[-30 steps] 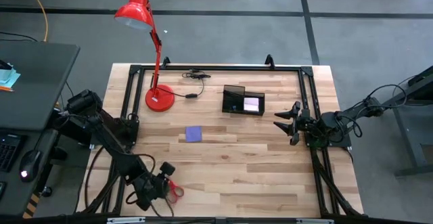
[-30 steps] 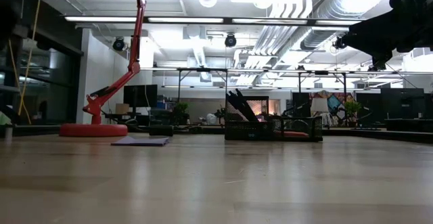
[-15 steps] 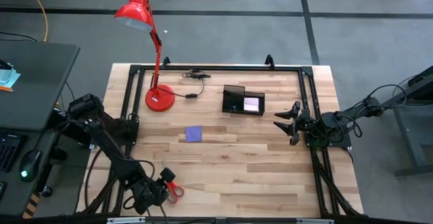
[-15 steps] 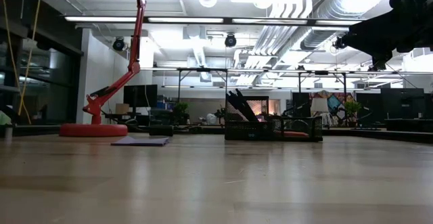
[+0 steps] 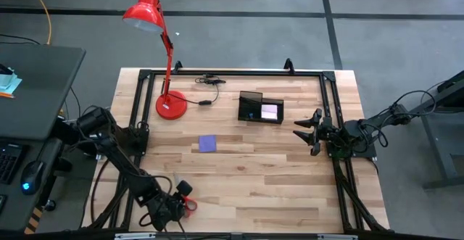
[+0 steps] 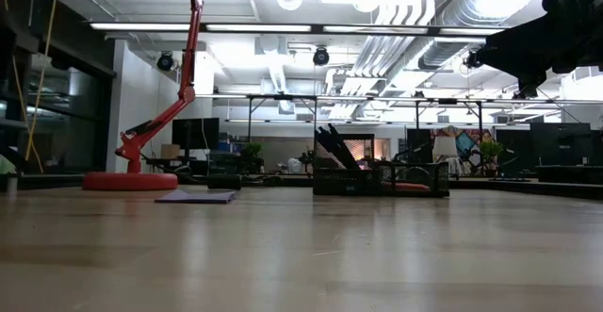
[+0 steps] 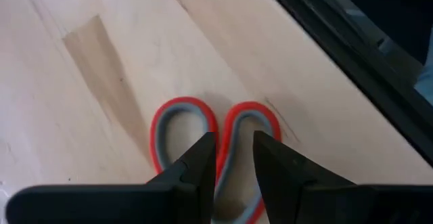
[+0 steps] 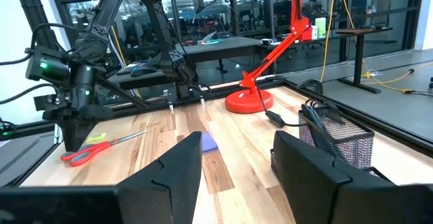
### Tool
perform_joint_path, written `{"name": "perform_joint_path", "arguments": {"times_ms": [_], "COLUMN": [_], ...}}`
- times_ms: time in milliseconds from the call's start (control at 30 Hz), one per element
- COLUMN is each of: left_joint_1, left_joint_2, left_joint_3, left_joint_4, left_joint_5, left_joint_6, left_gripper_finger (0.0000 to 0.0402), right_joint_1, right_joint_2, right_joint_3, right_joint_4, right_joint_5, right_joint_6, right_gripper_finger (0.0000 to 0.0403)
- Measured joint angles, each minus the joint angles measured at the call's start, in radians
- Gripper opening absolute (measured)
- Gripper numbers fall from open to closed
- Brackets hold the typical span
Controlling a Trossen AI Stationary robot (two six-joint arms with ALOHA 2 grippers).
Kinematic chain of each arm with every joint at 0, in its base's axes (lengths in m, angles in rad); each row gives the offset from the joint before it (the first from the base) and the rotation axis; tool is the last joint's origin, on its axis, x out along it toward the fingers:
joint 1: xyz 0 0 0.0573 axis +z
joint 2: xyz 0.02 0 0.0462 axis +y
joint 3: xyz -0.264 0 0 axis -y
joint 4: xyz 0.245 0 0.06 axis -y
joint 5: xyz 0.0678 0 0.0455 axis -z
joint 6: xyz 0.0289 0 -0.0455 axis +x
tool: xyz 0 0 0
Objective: Pick and place office supplies into organizer
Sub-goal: Put the red scissor into the black desk organizer
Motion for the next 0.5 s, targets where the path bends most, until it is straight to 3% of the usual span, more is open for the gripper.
{"name": "perform_joint_path", "arguments": {"times_ms": [267, 500], "left_joint_1": [0.031, 0.031], "left_joint_2": [0.014, 0.019], "left_joint_3": [0.0, 0.0], "left_joint_4": [-0.003, 0.004], "left_joint_5": [0.009, 0.031], "left_joint_6": [-0.008, -0.007], "left_gripper_finger": [0.0094, 0.0161], "right_joint_1": [0.0, 0.0], "right_joint_2": [0.0, 0.0], "right_joint_3": [0.0, 0.0], "right_joint_4": [0.0, 0.0], "right_joint_5": [0.0, 0.0], "right_joint_6": [0.0, 0.0], "right_gripper_finger": [0.0179, 0.0179]}}
